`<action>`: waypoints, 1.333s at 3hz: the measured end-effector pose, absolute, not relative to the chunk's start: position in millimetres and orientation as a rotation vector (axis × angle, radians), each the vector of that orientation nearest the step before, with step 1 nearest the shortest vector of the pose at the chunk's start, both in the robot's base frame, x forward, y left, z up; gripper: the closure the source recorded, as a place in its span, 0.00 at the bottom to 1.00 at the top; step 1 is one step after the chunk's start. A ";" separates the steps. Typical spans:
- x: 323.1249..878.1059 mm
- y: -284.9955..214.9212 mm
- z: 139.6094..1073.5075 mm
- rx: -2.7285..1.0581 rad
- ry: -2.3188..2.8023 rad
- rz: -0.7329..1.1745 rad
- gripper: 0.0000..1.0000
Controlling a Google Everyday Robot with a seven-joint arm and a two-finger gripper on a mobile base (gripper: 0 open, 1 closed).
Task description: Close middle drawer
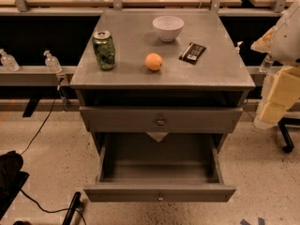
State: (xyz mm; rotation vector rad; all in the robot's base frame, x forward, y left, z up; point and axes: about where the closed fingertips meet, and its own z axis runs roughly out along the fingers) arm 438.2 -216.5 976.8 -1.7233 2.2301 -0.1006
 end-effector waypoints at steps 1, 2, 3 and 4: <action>440.5 -215.4 973.9 -1.718 2.222 -0.093 0.00; 443.1 -199.9 945.9 -1.652 2.187 -0.047 0.00; 428.8 -156.9 888.6 -1.614 2.156 0.104 0.00; 424.8 -136.1 793.9 -1.579 2.159 0.285 0.00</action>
Offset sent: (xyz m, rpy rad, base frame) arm 0.0581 0.0703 -0.1797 0.3919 -0.2442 -0.0385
